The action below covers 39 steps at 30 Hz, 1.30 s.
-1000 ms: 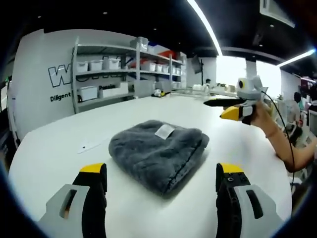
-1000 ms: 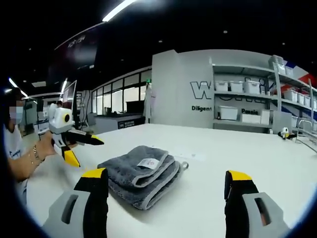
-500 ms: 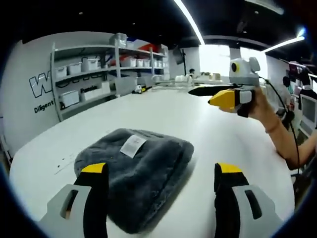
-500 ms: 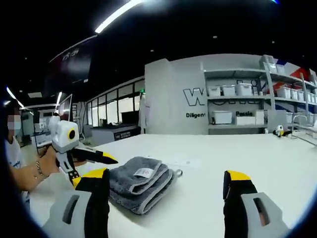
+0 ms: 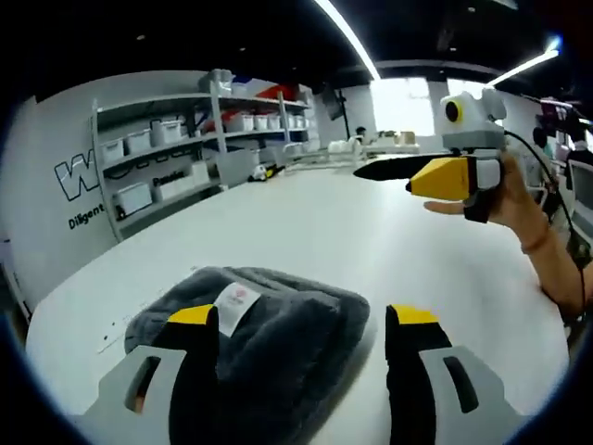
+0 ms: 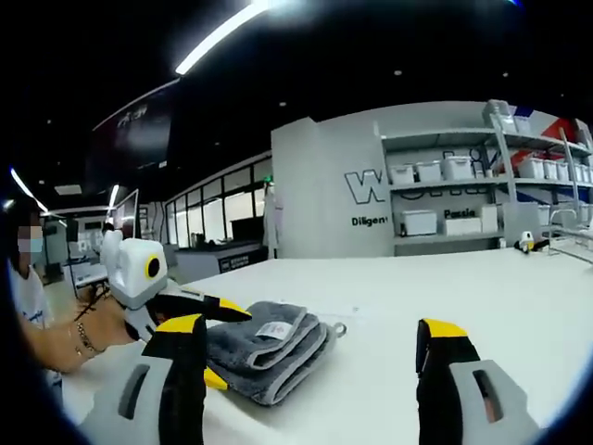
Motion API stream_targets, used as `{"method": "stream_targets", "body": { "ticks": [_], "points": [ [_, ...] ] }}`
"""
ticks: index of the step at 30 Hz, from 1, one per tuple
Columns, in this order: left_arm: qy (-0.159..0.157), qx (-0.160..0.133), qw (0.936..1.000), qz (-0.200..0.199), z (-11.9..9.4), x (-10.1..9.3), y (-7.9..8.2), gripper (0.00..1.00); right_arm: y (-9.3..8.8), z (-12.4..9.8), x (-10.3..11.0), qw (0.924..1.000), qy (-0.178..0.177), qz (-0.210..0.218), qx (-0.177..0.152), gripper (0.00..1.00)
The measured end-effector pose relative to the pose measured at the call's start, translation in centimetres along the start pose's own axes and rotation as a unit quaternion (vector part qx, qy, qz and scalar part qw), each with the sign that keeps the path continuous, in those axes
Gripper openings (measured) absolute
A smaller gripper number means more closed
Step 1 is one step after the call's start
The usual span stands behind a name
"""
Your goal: Open the folded towel by lifting each exposed corner and separating the folded layers until the towel lies flat within the target outline without major curled edges
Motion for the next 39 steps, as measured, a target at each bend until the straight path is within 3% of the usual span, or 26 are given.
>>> {"method": "stream_targets", "body": {
  "ticks": [8,11,13,19,25,28,39],
  "points": [
    [-0.019,0.005,0.9998,0.000,1.1,-0.9,-0.4,0.55,0.1,0.0,0.0,1.0000,0.001,0.001,-0.001,0.94],
    [-0.017,0.003,0.9999,0.002,1.3,-1.0,-0.6,0.41,0.1,0.0,0.1,1.0000,0.003,-0.007,0.002,0.94],
    [-0.012,0.004,0.9999,0.005,1.4,-0.8,-0.7,0.26,0.2,0.0,0.0,1.0000,0.003,-0.005,0.000,0.94],
    [0.007,-0.012,0.9997,-0.020,1.2,-0.1,-0.8,0.04,0.2,0.1,0.0,1.0000,0.001,0.001,-0.001,0.93],
    [0.027,-0.039,0.9935,-0.104,0.7,0.8,-0.6,0.02,0.3,0.1,-0.1,1.0000,0.002,0.005,-0.004,0.93],
    [0.031,-0.053,0.9872,-0.147,0.6,1.3,-0.5,0.02,0.2,0.1,0.0,1.0000,0.004,0.005,-0.002,0.93],
    [0.046,-0.077,0.9865,-0.137,-0.7,2.1,1.1,0.02,-0.1,0.3,0.2,0.9999,0.009,0.007,0.004,0.93]
  ]
}}
Point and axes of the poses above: the point that each gripper's makers call its tool centre point, and the gripper's own axes: z roughly forward along the fingers, x roughly to its left, y roughly out of its top, the point moved 4 cm from there along -z, roughly backward along the fingers, and after that the axes turned 6 degrees about -x, right-handed, at the moved point
